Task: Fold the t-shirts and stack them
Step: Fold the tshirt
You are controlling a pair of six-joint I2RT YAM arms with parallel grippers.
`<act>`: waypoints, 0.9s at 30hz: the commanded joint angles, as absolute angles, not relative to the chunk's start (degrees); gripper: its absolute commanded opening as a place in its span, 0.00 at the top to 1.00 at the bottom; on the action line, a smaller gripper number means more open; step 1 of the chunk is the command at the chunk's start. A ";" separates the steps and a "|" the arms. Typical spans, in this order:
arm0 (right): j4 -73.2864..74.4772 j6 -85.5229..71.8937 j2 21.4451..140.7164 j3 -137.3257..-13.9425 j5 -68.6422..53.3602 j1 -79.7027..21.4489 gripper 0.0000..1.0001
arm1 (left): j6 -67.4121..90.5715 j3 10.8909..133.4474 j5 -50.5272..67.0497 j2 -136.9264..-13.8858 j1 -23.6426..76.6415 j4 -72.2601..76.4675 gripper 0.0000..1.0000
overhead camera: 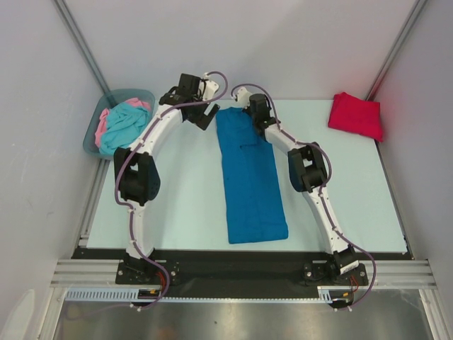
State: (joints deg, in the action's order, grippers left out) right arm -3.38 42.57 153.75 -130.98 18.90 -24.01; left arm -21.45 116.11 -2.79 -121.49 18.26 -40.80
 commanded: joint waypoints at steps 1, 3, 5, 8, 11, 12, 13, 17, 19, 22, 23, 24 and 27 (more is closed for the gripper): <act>-4.51 42.63 147.92 -134.47 20.40 -23.38 0.98 | -20.92 119.35 -2.02 -121.29 18.72 -39.38 0.00; -0.98 40.70 146.96 -134.12 18.12 -22.50 0.98 | -21.18 119.97 -2.02 -121.46 18.72 -39.37 0.00; 6.47 39.21 146.08 -133.42 14.96 -21.98 0.99 | -21.53 120.32 -2.20 -121.46 18.72 -39.46 0.00; 18.16 35.52 143.36 -133.24 5.56 -20.48 1.00 | -22.15 120.24 -2.55 -121.38 18.72 -39.46 0.00; 26.79 32.26 140.81 -133.68 -3.23 -18.81 1.00 | -22.59 119.97 -2.90 -121.29 18.72 -39.46 0.00; 28.37 31.56 140.37 -133.86 -5.86 -18.37 1.00 | -22.59 119.97 -2.99 -121.29 18.72 -39.38 0.00; 30.65 30.42 140.10 -133.77 -7.11 -17.67 1.00 | -22.59 119.97 -2.99 -121.29 18.72 -39.38 0.00; 32.52 30.50 139.57 -133.15 -9.58 -16.79 1.00 | -22.59 120.49 -2.81 -121.90 18.72 -39.11 0.00; 33.39 30.67 140.36 -133.94 -10.63 -16.70 1.00 | -22.59 121.29 -2.72 -122.60 18.72 -39.11 0.00; 33.40 31.20 141.50 -134.56 -11.51 -16.96 1.00 | -22.85 122.87 -2.72 -123.39 18.81 -39.46 0.00; 33.40 31.98 142.03 -134.73 -11.51 -17.31 1.00 | -22.94 123.39 -2.81 -123.57 18.90 -39.55 0.00; 33.22 32.17 142.29 -134.74 -11.43 -17.58 1.00 | -23.11 123.66 -2.81 -123.75 18.90 -39.64 0.00; 32.52 32.17 143.61 -135.35 -10.55 -18.19 1.00 | -23.12 124.10 -2.90 -124.01 18.98 -39.73 0.00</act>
